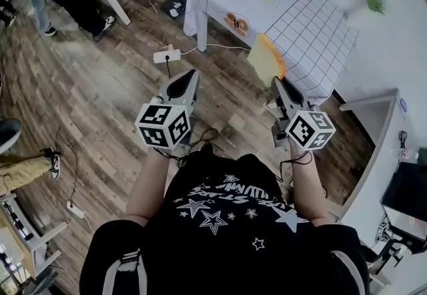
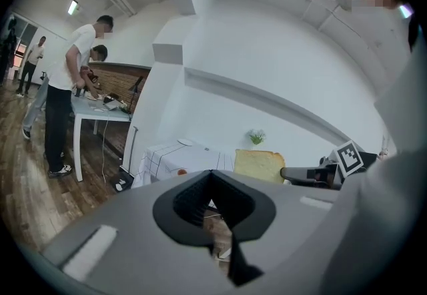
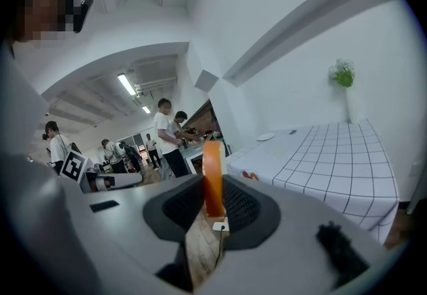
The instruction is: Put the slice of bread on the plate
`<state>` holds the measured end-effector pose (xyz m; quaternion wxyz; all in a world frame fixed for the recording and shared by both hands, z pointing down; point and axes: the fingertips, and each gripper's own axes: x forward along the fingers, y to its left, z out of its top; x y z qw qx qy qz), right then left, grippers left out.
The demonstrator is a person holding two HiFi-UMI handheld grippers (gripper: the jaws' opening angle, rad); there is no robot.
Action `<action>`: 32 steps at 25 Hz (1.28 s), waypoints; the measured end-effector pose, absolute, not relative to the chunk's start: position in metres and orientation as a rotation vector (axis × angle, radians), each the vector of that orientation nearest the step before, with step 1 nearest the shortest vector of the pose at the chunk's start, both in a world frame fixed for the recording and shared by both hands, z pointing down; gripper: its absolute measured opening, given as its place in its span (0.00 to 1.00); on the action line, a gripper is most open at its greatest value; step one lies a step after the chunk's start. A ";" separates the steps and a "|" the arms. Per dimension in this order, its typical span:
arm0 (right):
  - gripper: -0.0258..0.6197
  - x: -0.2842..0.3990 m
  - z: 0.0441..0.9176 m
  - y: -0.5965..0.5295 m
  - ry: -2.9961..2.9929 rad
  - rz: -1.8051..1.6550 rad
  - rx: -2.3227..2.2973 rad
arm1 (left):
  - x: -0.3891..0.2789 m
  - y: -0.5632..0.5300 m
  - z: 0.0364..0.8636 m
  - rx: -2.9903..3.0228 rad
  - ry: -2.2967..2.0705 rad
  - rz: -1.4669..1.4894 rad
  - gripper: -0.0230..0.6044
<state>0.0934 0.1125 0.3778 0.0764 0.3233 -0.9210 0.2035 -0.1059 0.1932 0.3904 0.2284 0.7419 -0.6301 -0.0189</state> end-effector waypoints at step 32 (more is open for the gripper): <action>0.17 0.064 0.391 -0.098 -2.848 0.693 0.866 | -0.124 0.014 0.390 2.020 -1.848 0.016 0.05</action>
